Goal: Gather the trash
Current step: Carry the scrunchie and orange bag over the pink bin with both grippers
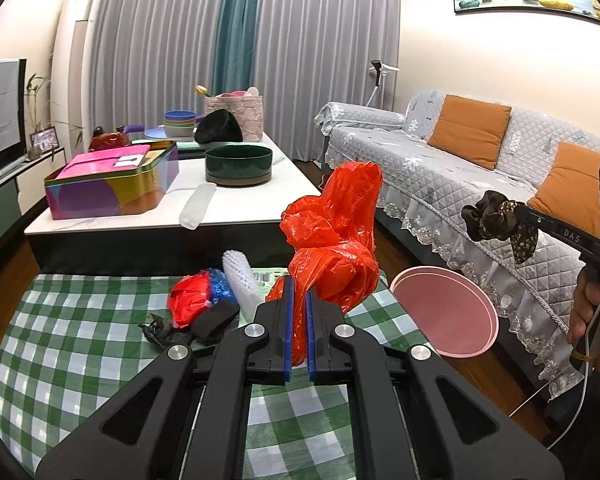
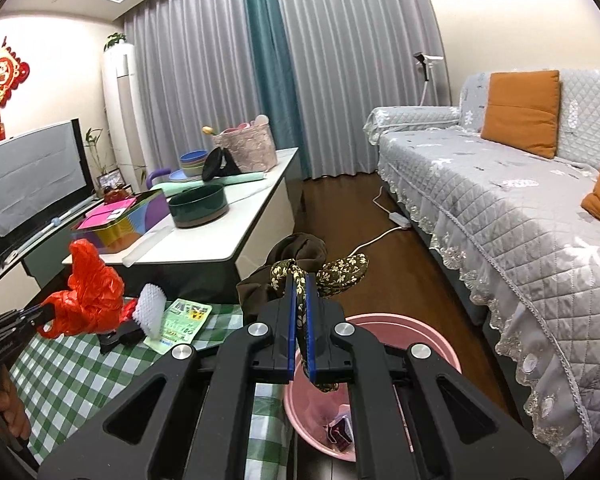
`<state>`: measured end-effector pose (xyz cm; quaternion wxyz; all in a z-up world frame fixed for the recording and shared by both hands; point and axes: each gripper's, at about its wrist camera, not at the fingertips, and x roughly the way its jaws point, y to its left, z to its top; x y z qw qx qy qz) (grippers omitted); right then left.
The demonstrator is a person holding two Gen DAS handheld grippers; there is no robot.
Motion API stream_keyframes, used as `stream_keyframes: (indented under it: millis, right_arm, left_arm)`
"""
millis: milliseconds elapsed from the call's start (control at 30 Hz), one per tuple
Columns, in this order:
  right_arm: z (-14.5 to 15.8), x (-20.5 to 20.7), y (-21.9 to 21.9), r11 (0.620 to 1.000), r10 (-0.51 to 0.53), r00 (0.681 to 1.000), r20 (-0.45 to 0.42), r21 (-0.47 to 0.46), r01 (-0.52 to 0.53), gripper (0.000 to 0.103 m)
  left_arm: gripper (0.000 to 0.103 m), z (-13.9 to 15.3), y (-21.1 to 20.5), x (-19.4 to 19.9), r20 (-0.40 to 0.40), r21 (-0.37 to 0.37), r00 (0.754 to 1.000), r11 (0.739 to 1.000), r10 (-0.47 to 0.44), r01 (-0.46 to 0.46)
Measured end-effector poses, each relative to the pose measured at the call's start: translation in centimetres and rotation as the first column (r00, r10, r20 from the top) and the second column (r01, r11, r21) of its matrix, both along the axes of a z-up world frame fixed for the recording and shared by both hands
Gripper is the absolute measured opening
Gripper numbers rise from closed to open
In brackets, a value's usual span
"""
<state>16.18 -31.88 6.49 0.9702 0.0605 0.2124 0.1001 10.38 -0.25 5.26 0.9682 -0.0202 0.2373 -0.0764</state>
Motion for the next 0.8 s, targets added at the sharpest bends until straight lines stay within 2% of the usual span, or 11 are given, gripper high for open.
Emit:
stream_keyframes:
  millis: [400,800]
  right_arm:
    - [0.1,0.3,-0.8,0.999,-0.032,1.0,0.0,0.004,0.032,0.004]
    - [0.2,0.6,-1.1,0.999,-0.036,0.999,0.002,0.001,0.036,0.004]
  left_arm:
    - [0.005,-0.1,-2.7,0.5,-0.007,-0.003,0.998,0.998,-0.063,0.063]
    - [0.005,-0.3,-4.4,1.4,-0.015,-0.011,0.996,0.996,-0.086,0.086]
